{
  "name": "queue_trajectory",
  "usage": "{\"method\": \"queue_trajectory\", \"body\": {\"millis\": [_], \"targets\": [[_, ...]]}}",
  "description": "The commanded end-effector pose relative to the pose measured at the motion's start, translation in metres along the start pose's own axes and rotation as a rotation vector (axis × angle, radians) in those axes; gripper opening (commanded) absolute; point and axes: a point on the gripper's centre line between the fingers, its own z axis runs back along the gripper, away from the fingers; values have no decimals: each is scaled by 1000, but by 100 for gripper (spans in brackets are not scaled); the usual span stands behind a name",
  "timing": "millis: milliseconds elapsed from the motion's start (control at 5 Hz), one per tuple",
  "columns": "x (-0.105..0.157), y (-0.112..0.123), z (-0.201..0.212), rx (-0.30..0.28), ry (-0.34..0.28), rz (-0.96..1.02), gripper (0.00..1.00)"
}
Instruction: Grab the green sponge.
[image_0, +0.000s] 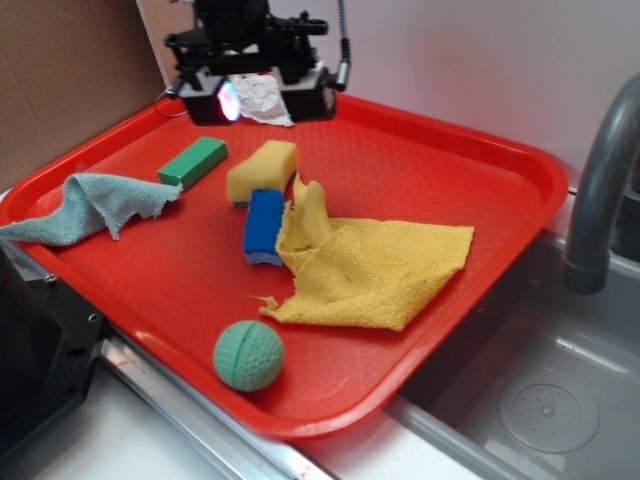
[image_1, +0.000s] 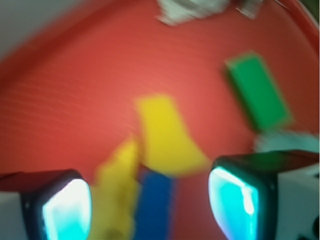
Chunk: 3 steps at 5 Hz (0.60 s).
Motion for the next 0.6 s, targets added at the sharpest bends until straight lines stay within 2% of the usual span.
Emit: {"method": "queue_trajectory", "body": {"millis": [0, 400], "targets": [[-4, 7, -34, 40, 48, -96, 100], [17, 18, -60, 97, 85, -113, 100]]}}
